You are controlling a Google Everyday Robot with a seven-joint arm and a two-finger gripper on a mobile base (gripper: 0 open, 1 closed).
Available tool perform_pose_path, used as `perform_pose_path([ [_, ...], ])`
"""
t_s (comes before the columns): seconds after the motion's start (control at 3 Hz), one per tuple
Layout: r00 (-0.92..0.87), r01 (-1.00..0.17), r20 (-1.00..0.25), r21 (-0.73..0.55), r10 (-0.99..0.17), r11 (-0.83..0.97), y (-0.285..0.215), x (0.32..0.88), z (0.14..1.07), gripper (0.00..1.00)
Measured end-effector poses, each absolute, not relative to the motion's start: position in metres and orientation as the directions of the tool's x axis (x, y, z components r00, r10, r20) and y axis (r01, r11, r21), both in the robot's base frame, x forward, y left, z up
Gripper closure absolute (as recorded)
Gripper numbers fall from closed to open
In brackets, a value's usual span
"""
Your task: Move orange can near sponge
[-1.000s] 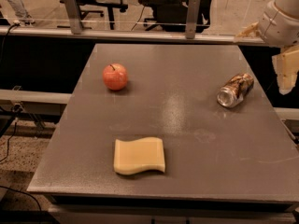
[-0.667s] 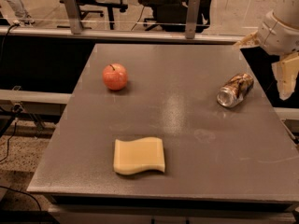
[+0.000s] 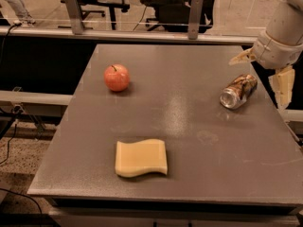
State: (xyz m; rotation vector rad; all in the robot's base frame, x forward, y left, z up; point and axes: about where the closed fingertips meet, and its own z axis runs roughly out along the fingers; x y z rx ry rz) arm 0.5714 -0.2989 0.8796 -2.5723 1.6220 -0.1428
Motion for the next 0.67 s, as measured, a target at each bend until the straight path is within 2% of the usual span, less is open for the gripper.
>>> perform_pose_path([
  [0.67, 0.474, -0.876, 0.034, -0.084, -0.880, -0.476, -0.291, 0.585, 0.850, 0.00],
])
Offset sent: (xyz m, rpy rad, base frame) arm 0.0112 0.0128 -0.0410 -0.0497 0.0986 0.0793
